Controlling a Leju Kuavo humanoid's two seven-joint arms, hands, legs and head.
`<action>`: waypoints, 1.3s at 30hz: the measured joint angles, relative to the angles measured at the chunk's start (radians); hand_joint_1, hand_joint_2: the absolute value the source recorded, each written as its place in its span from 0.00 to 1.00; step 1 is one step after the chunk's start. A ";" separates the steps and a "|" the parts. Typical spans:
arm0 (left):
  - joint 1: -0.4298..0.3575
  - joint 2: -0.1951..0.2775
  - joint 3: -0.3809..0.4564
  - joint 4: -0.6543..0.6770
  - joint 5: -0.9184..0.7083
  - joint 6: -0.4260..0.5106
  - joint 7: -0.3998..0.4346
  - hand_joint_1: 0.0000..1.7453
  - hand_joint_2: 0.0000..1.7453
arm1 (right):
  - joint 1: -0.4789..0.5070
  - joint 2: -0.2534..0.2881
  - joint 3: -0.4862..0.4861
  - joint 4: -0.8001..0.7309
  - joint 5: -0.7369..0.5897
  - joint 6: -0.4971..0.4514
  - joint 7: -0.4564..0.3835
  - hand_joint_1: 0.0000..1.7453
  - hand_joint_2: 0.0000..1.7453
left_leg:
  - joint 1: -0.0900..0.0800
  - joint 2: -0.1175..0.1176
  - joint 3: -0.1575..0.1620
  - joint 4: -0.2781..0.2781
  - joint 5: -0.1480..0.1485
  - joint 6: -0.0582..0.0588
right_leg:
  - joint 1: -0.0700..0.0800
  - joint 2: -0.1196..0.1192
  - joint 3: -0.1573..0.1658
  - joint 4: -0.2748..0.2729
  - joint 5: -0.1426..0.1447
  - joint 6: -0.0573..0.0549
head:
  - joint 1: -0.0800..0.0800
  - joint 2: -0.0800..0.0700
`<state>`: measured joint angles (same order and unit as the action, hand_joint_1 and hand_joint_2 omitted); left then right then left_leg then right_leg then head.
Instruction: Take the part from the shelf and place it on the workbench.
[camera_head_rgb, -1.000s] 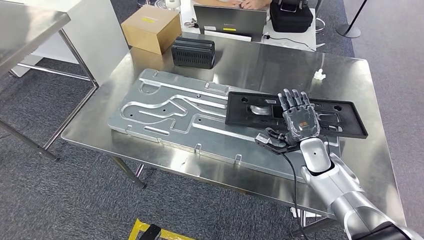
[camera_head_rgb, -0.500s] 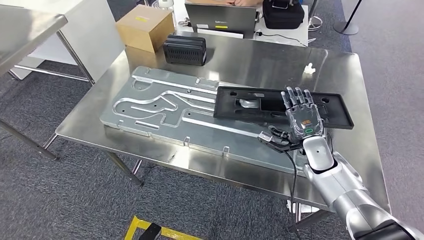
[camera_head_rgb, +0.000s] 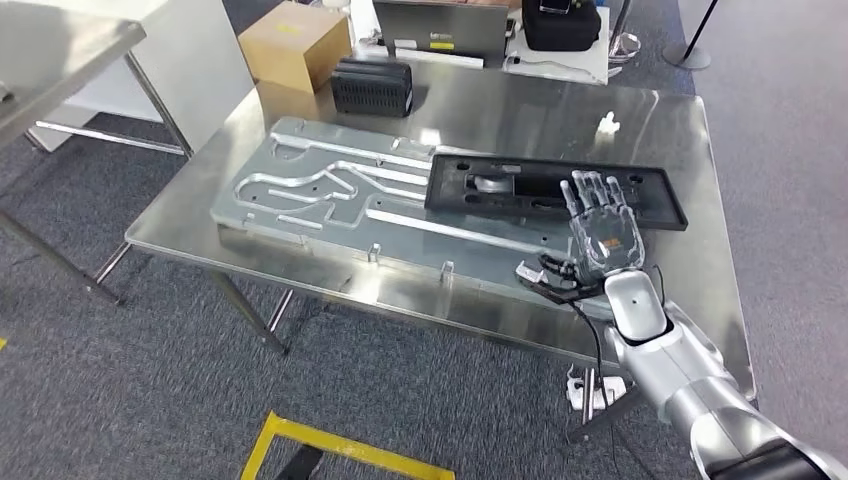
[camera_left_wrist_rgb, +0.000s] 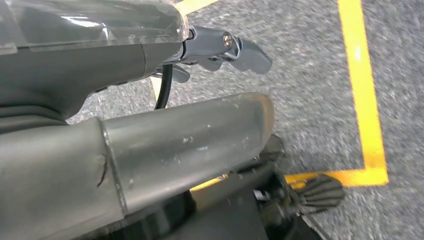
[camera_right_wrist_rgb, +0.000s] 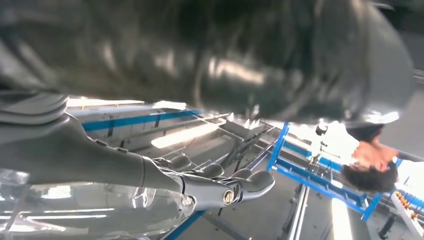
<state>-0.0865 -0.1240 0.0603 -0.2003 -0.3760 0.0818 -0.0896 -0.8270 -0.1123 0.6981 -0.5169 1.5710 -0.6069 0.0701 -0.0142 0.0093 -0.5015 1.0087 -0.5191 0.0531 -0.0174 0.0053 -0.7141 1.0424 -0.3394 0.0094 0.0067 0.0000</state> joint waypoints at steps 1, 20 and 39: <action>-0.001 0.000 0.000 0.000 0.000 0.000 0.001 0.00 0.00 | -0.001 0.000 0.000 0.001 0.000 0.000 0.000 0.00 0.00 | 0.002 0.001 -0.003 -0.014 0.018 0.003 | 0.000 0.000 -0.003 -0.001 -0.009 0.005 | -0.001 0.000; 0.004 -0.002 0.002 0.000 0.000 0.001 0.005 0.00 0.00 | -0.020 0.008 -0.002 0.019 -0.001 0.026 0.003 0.00 0.00 | 0.023 0.000 -0.235 0.216 -0.029 -0.070 | -0.010 -0.008 0.108 -0.003 -0.118 -0.020 | -0.004 0.000; 0.011 -0.003 0.030 0.000 0.027 0.017 -0.005 0.00 0.00 | 0.080 0.068 -0.129 0.003 -0.369 0.202 -0.087 0.00 0.00 | 0.002 0.002 -0.115 -0.010 0.108 0.007 | 0.002 -0.006 0.008 0.260 -0.176 0.022 | 0.000 0.000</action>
<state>-0.0760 -0.1267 0.0904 -0.1999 -0.3494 0.0989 -0.0947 -0.7474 -0.0443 0.5688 -0.5137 1.2020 -0.4051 -0.0171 -0.0121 0.0108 -0.6169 0.9986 -0.4107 0.0597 -0.0157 -0.0003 -0.7061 1.3026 -0.5156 0.0309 0.0070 0.0000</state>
